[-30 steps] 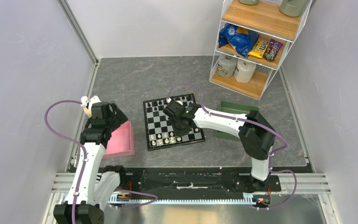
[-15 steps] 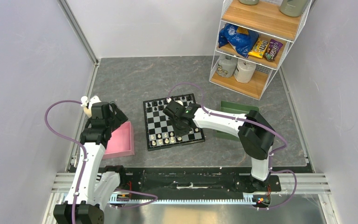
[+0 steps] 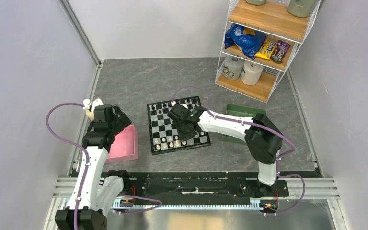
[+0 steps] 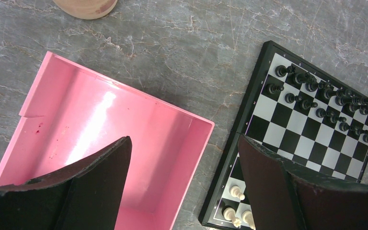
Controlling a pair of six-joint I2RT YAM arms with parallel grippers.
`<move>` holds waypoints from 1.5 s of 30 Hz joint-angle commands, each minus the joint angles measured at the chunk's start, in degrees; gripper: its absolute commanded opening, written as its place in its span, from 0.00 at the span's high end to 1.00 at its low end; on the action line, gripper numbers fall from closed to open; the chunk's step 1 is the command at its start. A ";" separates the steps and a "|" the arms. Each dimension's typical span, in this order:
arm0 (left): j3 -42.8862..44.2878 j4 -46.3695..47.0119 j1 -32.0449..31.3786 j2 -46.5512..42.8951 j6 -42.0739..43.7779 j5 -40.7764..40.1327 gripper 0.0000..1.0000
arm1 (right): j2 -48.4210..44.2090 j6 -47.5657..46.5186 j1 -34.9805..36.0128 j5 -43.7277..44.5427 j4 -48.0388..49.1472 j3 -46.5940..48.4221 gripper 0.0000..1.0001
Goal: Set up the chess pieces on the board
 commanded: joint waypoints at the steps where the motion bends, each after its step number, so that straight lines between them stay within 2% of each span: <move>1: 1.50 1.33 0.20 0.08 1.15 0.53 0.11 | -0.53 -0.02 0.34 0.63 0.02 0.10 0.73; 7: 1.52 1.42 0.25 0.05 1.24 0.79 0.11 | -2.46 -0.54 0.23 2.39 -1.24 1.11 0.61; 11: 1.35 1.33 0.21 -0.16 1.16 0.67 0.11 | -5.05 -1.01 -0.57 4.41 -3.47 1.68 0.60; 16: 1.50 1.33 0.21 0.10 1.30 0.62 0.11 | -12.68 -0.74 -3.17 9.01 -4.61 -0.59 0.56; 20: 1.55 1.33 0.21 0.18 1.33 0.65 0.11 | -20.00 0.27 -10.39 12.27 -4.63 -5.88 0.55; 24: 1.59 1.24 0.21 0.05 1.50 0.69 0.11 | -24.06 0.49 -20.36 11.12 -4.29 -10.60 0.55; 34: 1.42 1.24 0.19 -0.38 1.31 0.54 0.11 | -20.78 -1.95 -33.90 3.08 -1.75 -15.44 0.55; 45: 1.50 1.24 0.25 0.01 1.31 0.56 0.11 | -15.23 -3.61 -37.02 -0.23 1.45 -17.12 0.59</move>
